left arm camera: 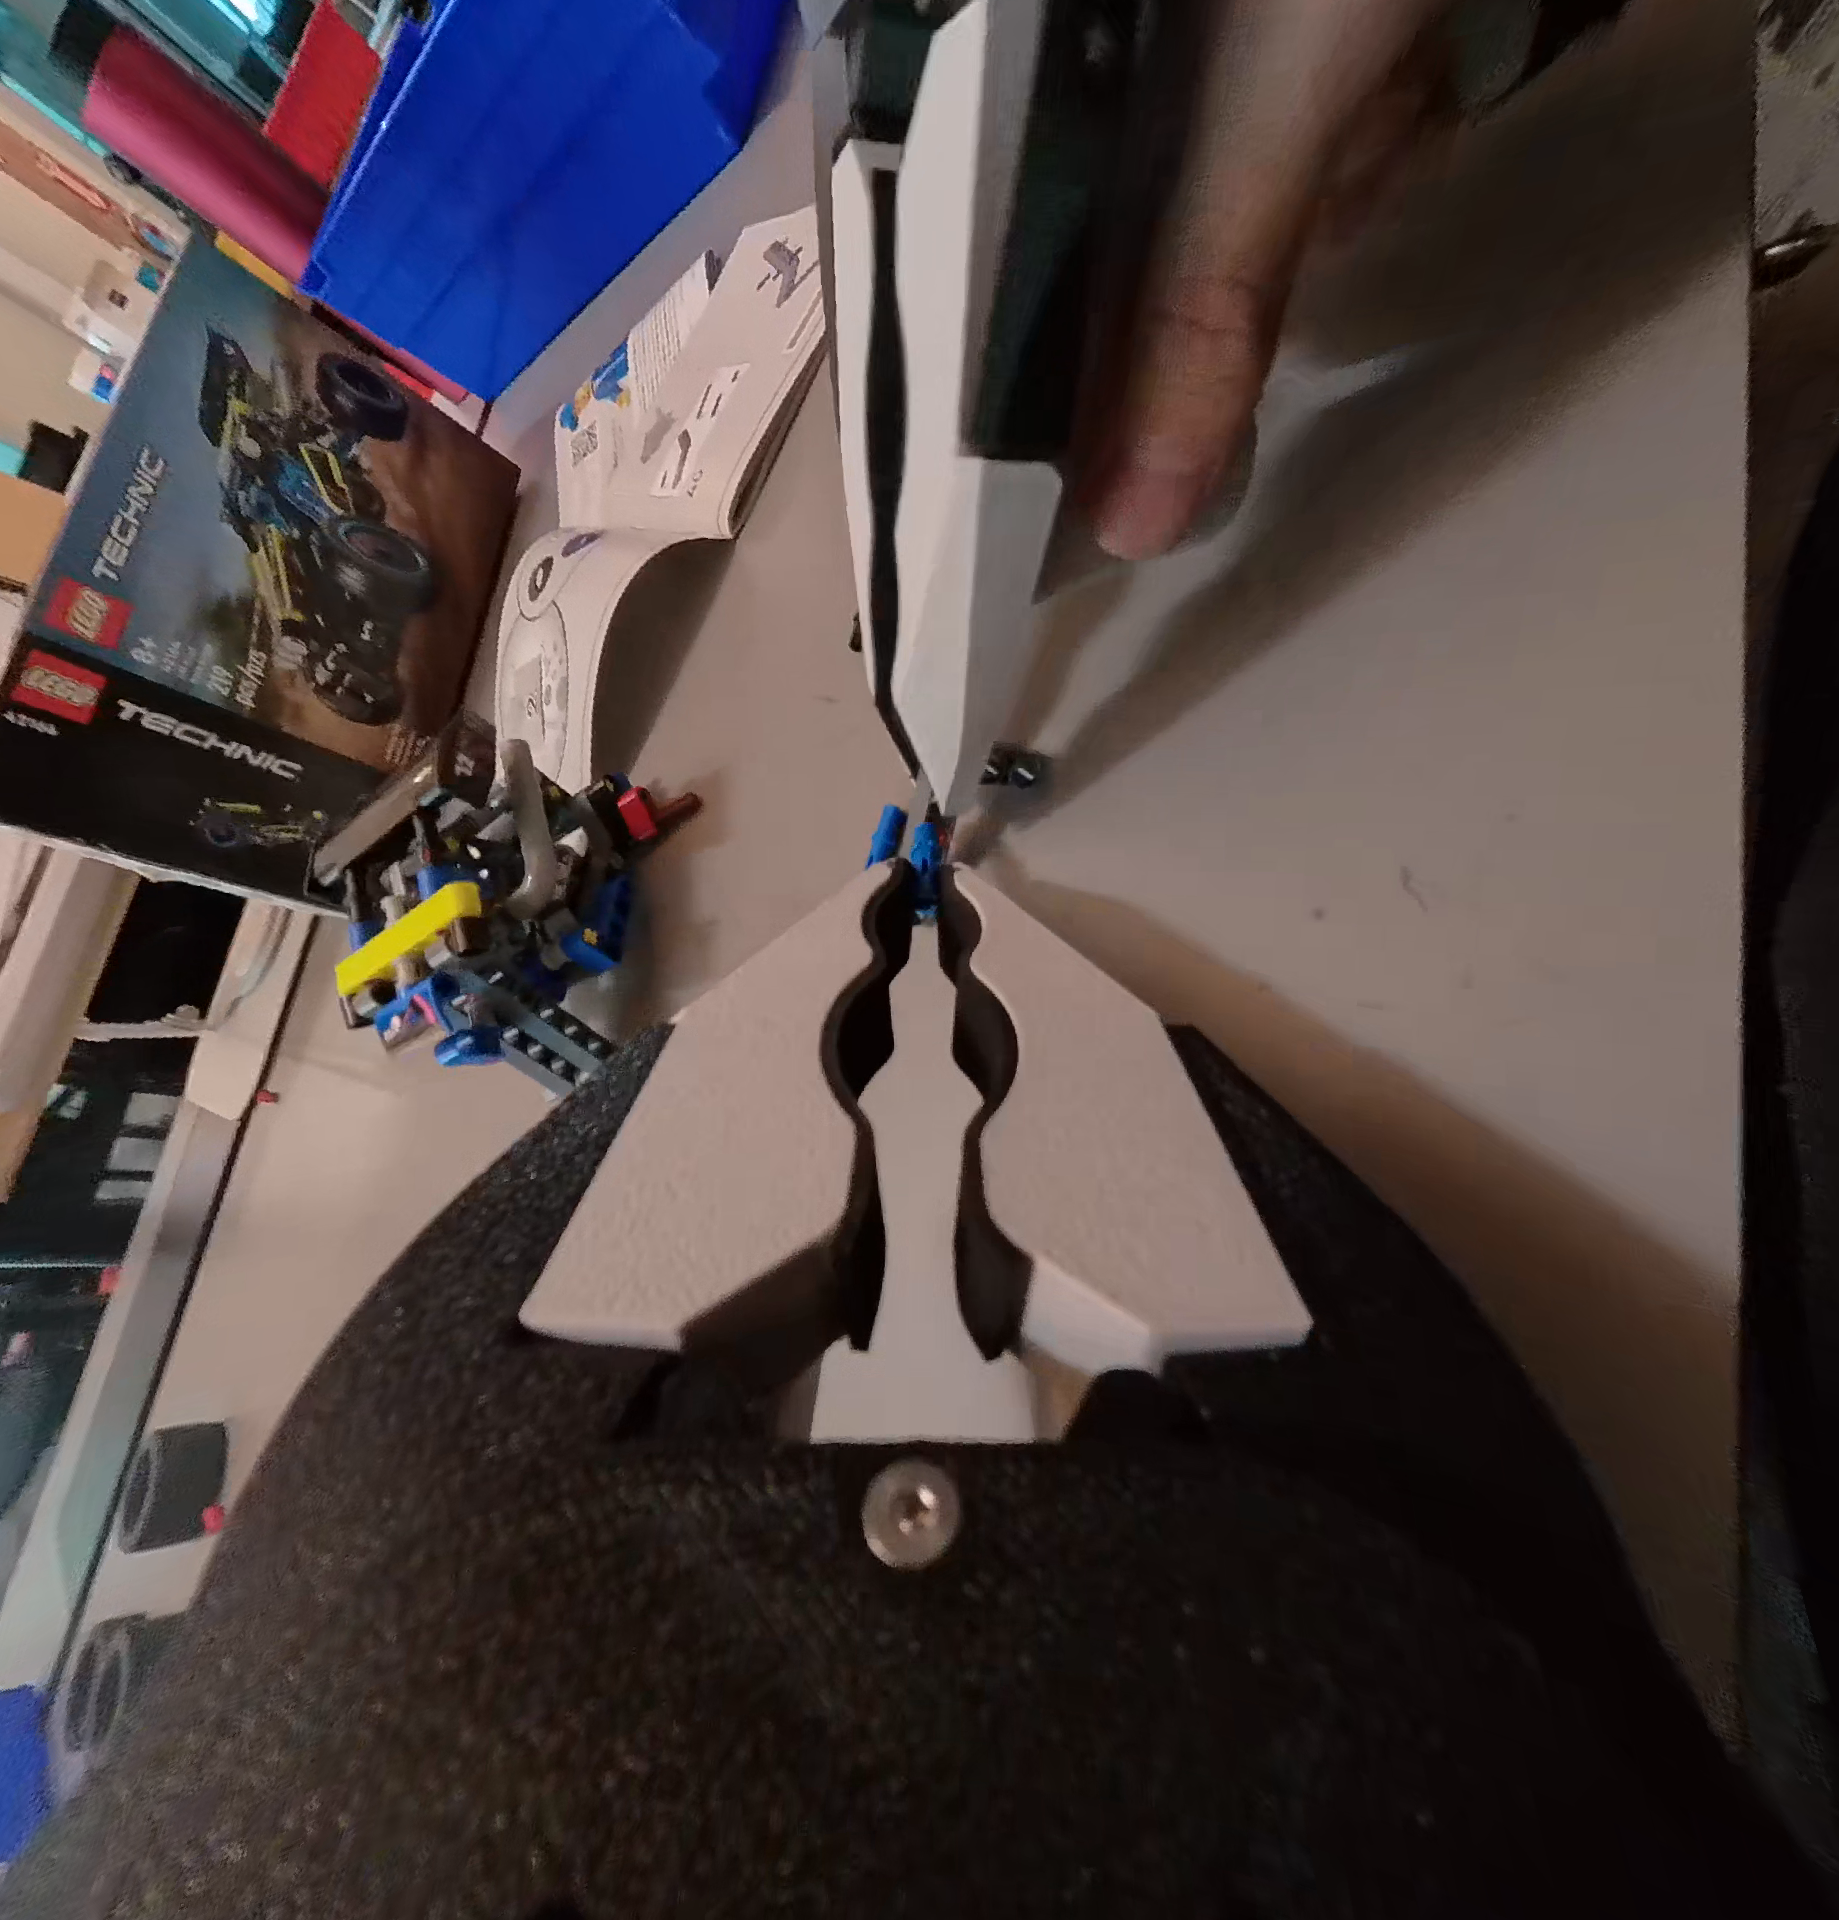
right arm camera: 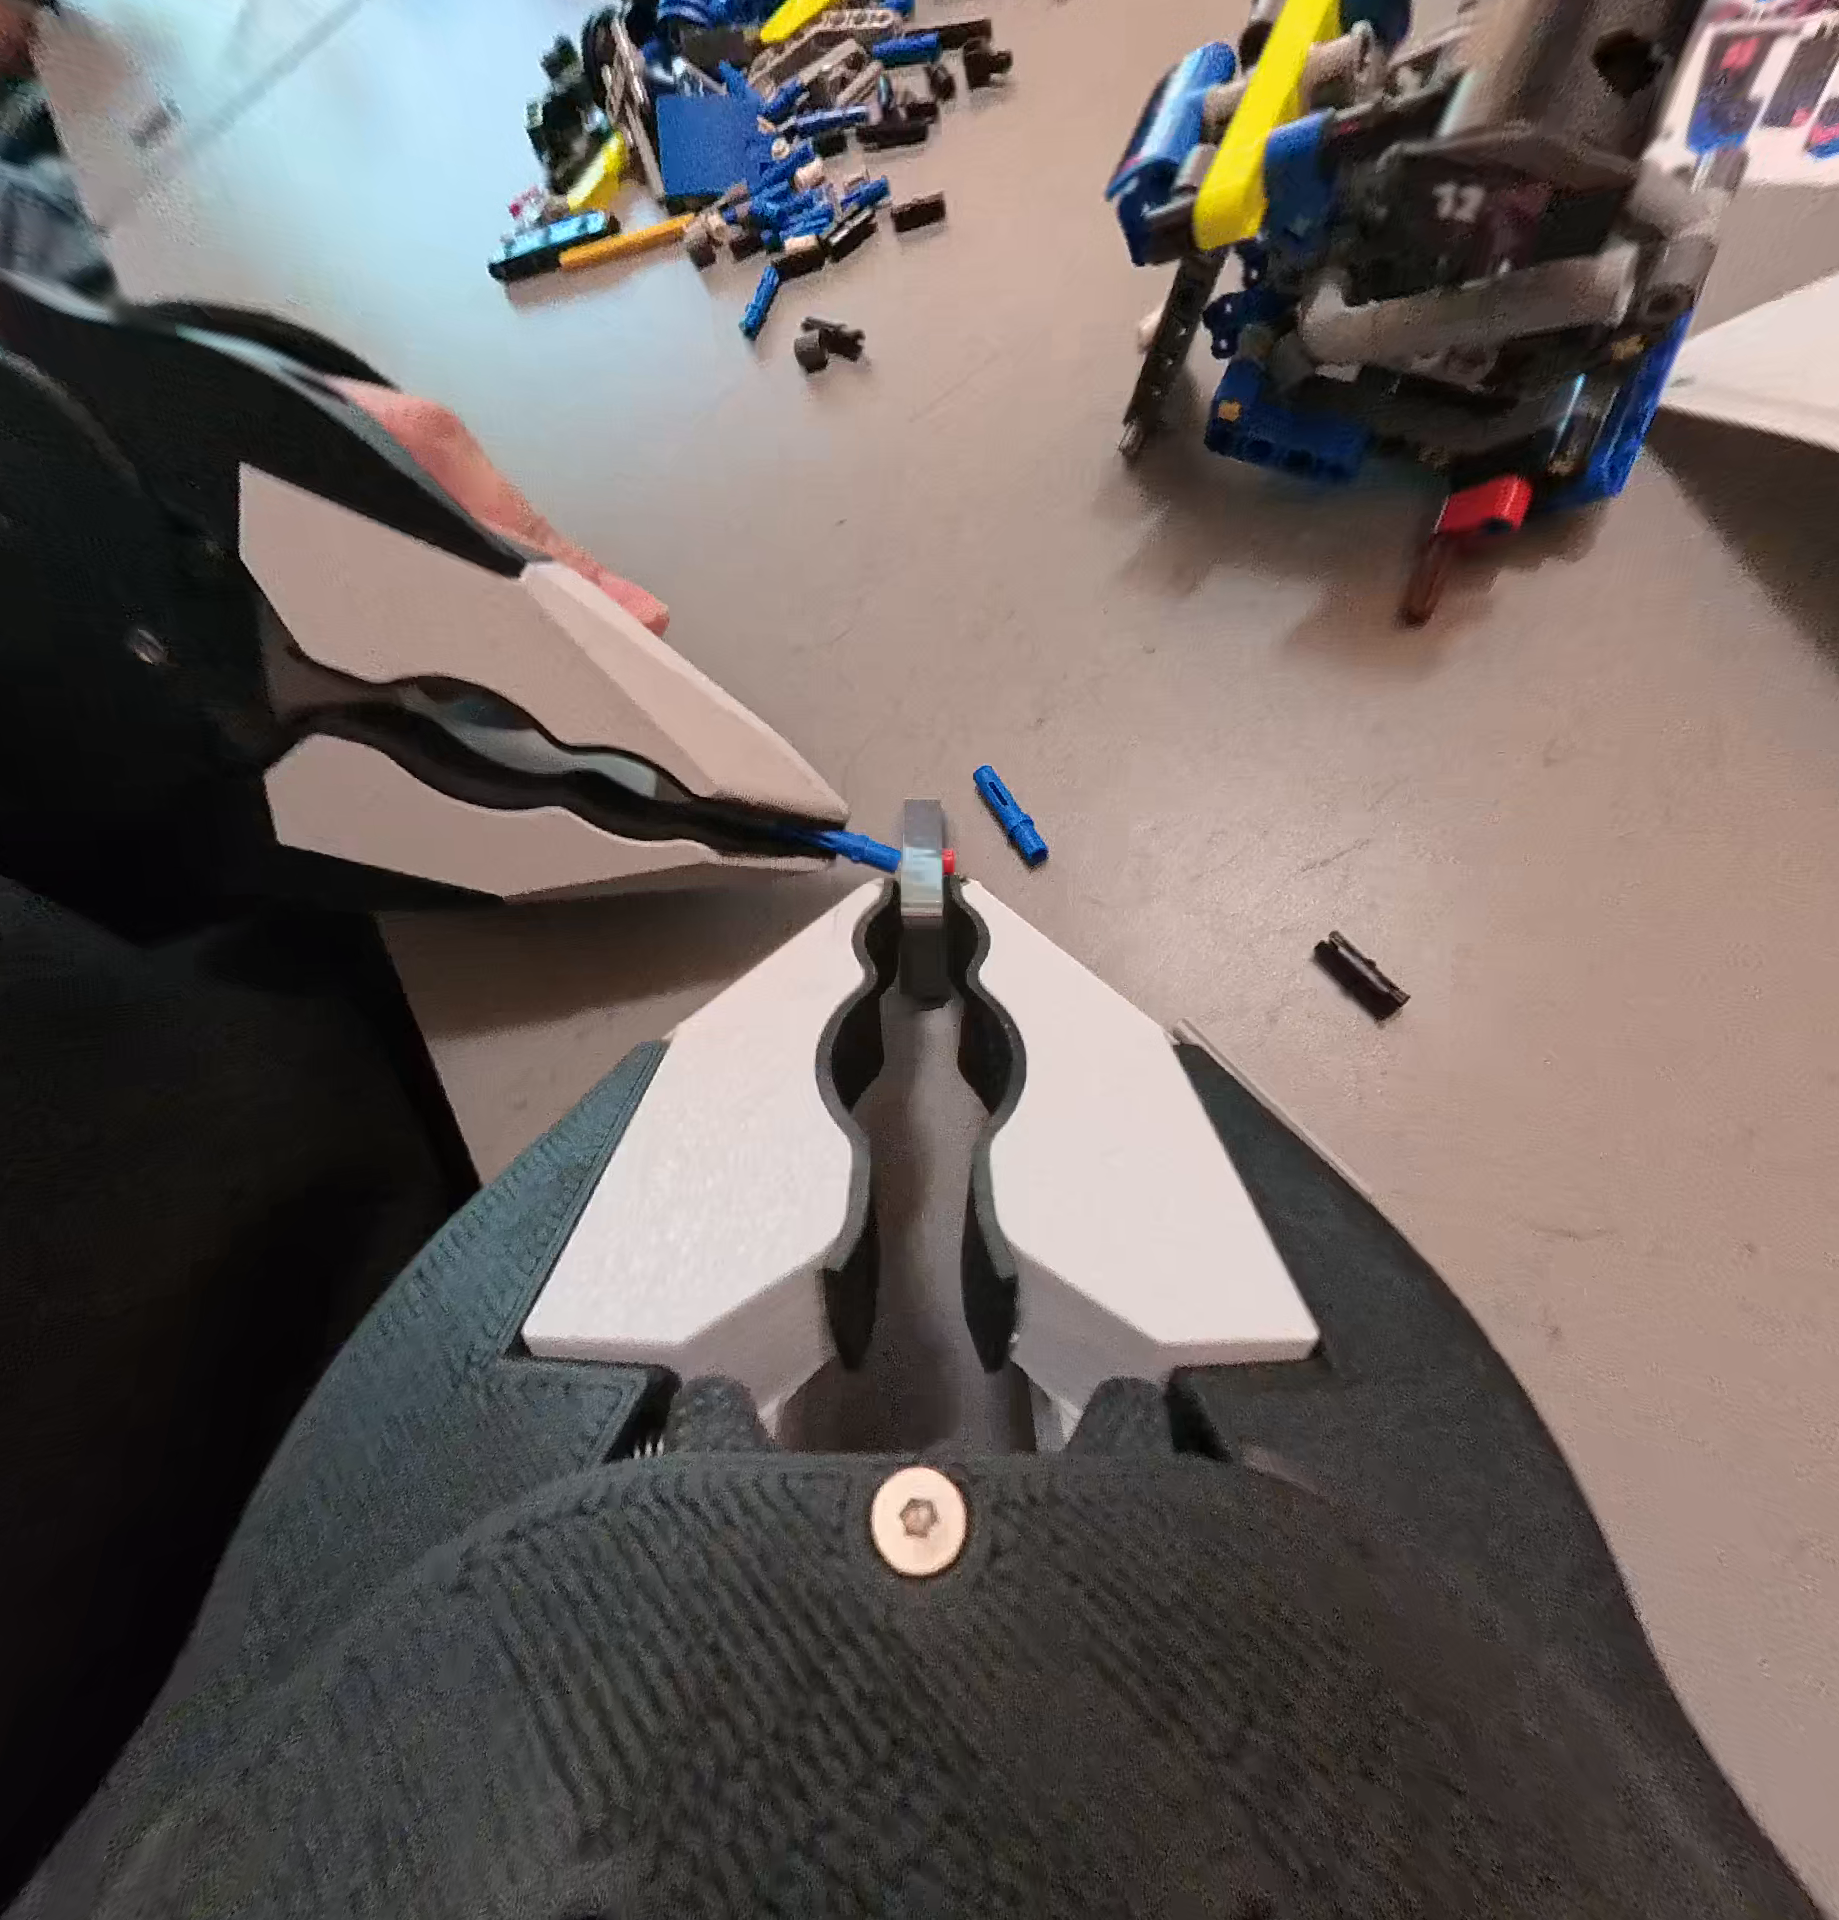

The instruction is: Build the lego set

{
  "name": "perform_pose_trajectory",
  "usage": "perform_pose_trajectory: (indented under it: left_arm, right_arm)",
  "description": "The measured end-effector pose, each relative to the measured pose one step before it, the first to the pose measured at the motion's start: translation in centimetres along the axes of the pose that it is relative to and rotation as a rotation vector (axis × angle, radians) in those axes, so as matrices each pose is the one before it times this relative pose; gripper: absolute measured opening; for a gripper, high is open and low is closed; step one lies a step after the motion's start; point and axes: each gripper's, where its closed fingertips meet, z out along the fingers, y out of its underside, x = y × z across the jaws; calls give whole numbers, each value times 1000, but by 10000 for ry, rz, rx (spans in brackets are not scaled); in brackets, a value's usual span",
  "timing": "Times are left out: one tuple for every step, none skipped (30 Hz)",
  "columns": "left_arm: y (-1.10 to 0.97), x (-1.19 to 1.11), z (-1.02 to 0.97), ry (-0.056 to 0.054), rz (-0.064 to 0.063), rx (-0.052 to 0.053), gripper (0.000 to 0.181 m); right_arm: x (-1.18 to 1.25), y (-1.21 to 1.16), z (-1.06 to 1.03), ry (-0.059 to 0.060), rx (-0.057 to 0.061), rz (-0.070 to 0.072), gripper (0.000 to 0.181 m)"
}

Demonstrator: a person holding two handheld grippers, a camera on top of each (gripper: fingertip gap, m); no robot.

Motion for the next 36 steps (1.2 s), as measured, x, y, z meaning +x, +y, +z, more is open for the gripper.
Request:
perform_pose_trajectory:
  left_arm:
    - [6, 72, 133, -35, 159, -60, 2]
    - [23, 57, 87, -48, 164, -72, 2]
    - [31, 21, 35, -56, 139, -65, 2]
    - [2, -57, -6, -97, 69, -25, 2]
    - [11, -51, -6, -77, 29, -9, 2]
    - [12, 1, 2, -29, 23, -12, 2]
    - [18, -9, 10, -22, 25, -45, 1]
    - [18, -2, 3, -21, 42, -63, 1]
    - [10, 14, 7, -11, 78, -79, 2]
    - [38, -5, -1, -10, 97, -99, 2]
    - [10, -3, -11, -10, 55, -106, 2]
    - [-2, 0, -5, 1, 15, -107, 2]
    - [8, -5, -11, 5, -8, -121, 2]
    - [29, -15, -24, -5, -37, -134, 2]
    - [33, -7, -14, -28, -12, -127, 2]
    - [30, -18, -17, -54, 14, -122, 2]
    - [25, -4, -17, -66, 8, -113, 2]
    - [16, 16, -22, -51, 28, -92, 1]
    - [7, 10, -24, -23, 33, -83, 2]
    - [29, 4, -30, -6, -6, -77, 2]
    - [10, 10, -11, -7, -35, -51, 1]
    - [10, 2, -8, -11, -10, -26, 1]
    - [47, -18, -8, -13, 0, -30, 1]
    - [55, -71, -33, -27, -10, -37, 2]
    - [86, -41, -23, -9, -11, -45, 2]
    - [113, 12, 16, 23, -3, -57, 2]
    - [54, 65, 25, 34, 13, 7, 1]
    - [-33, 47, 0, 15, -4, 67, 1]
    - [-14, -16, -21, -30, -17, 28, 1]
    - [24, -45, -13, -30, 10, -24, 1]
    - [-23, -19, -4, -3, 1, 10, 2]
    - [-39, -17, -2, 2, -26, 21, 1]
    - [40, 22, 26, 24, -12, -31, 1]
    - [15, 68, 20, 34, 8, -19, 1]
    - [14, 26, 14, -15, 12, -5, 1]
    - [25, 9, 7, -36, 18, -16, 1]
  right_arm:
    - [77, -21, -14, -143, 58, 225, 7]
    - [26, -11, -4, -137, 49, 153, 7]
    - [14, -15, 7, -112, 15, 148, 7]
    - [-3, 4, -1, -68, -4, 64, 7]
    - [3, 2, 2, -25, -4, 24, 7]
    - [4, 3, 1, -34, -3, 38, 7]
    - [8, -3, -1, -55, 0, 72, 7]
    - [13, 0, 3, -68, 1, 93, 7]
    - [13, -2, 3, -57, -1, 79, 7]
    - [-3, 0, 4, -11, -2, 13, 7]
    - [-13, 2, 15, 45, -3, -60, 7]
    - [-7, 6, 19, 86, -4, -115, 7]
    - [-21, 3, 11, 73, 2, -83, 7]
    - [-9, -6, 29, 27, 8, 4, 7]
    - [-13, -8, 25, 1, 4, 18, 7]
    - [-9, -7, 25, 4, 3, 16, 7]
    - [-18, -12, 20, 15, 4, 0, 7]
    - [-13, 6, 7, 10, -2, -25, 7]
    - [-17, 8, 13, 2, -2, -18, 7]
    - [-21, -11, 26, 10, 0, -11, 7]
    - [-13, -13, 13, 17, 2, -21, 7]
    - [10, -2, 9, 10, 2, -10, 7]
    - [-5, -4, -5, 5, 1, -1, 7]
    - [2, 2, -7, 0, 2, 1, 7]
    - [9, 0, 8, 9, 0, -12, 7]
    - [6, -6, -2, 27, 4, -21, 7]
    - [1, 6, -1, 14, -2, -20, 7]
    - [-9, 1, 0, 3, -2, -15, 7]
    - [-19, 2, 22, 5, -1, -15, 7]
    - [0, -5, 10, 18, 1, -16, 7]
    - [-8, -13, 18, 10, 1, -12, 7]
    - [1, -7, 19, 30, 3, -10, 7]
    - [18, -17, 8, 39, 8, -17, 7]
    - [1, -15, 13, 19, 5, -2, 7]
    - [-4, -5, 16, 6, 0, -3, 7]
    - [-3, 8, 5, -2, 0, 6, 7]
